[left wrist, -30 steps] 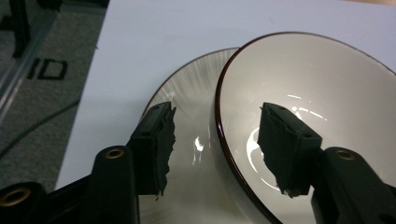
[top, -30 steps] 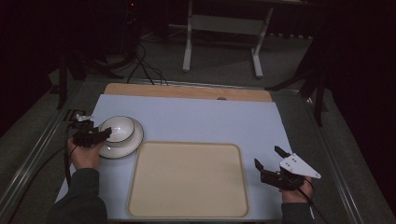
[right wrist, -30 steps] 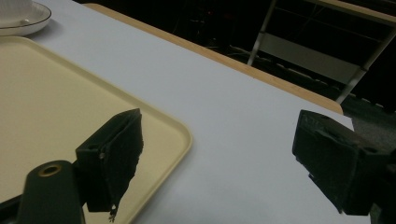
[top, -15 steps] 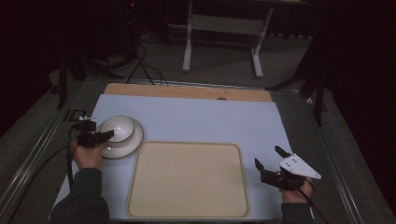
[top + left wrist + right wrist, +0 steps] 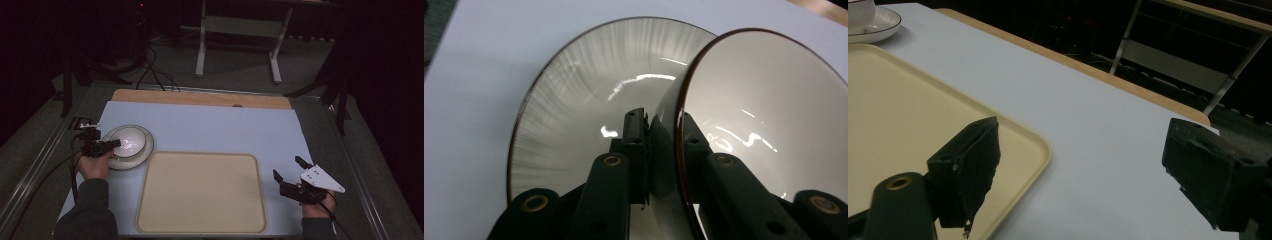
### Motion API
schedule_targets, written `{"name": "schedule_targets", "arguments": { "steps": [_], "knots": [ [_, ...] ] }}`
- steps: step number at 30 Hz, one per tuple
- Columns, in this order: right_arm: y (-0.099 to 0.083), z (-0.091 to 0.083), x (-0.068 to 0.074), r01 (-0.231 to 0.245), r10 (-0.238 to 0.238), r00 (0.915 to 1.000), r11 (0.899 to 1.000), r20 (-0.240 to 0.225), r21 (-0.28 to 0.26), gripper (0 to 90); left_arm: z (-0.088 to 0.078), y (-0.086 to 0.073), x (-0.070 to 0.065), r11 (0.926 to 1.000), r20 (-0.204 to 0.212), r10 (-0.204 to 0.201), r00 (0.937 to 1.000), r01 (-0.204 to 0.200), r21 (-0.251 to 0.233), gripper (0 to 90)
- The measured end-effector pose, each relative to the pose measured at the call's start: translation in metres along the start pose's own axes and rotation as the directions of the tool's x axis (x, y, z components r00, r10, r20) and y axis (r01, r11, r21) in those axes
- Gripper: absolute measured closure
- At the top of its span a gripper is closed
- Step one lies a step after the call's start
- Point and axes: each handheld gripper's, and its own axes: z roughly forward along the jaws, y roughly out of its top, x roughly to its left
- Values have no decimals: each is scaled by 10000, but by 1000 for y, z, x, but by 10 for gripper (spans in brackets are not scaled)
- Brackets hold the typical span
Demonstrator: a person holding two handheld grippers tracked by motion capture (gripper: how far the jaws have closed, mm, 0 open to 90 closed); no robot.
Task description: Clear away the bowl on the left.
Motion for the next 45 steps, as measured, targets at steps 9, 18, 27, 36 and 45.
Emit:
{"name": "schedule_targets", "arguments": {
  "steps": [9, 18, 27, 36, 45],
  "knots": [
    [0, 0, 0, -6, 6, 10000, 10000, 28, -31, 151, -2, -2, 4, 9987, 424, -464, 9980, 472, -170, 799],
    [0, -1, 0, -9, 9, 10000, 10000, 33, -42, 151, -4, -6, 5, 9970, 700, -705, 9951, 724, -264, 797],
    [0, -1, -1, -25, 25, 10000, 10000, 47, -34, 151, -4, -11, 6, 9934, 1064, -1044, 9888, 1087, -360, 795],
    [0, -1, -1, -44, 44, 10000, 10000, 65, -69, 151, -15, -9, 4, 9895, 1368, -1081, 9847, 1199, -812, 794],
    [0, -1, -1, -52, 52, 10000, 10000, 69, -84, 151, -31, -9, 0, 9848, 1766, -970, 9795, 1201, -1256, 790]
  ]
}}
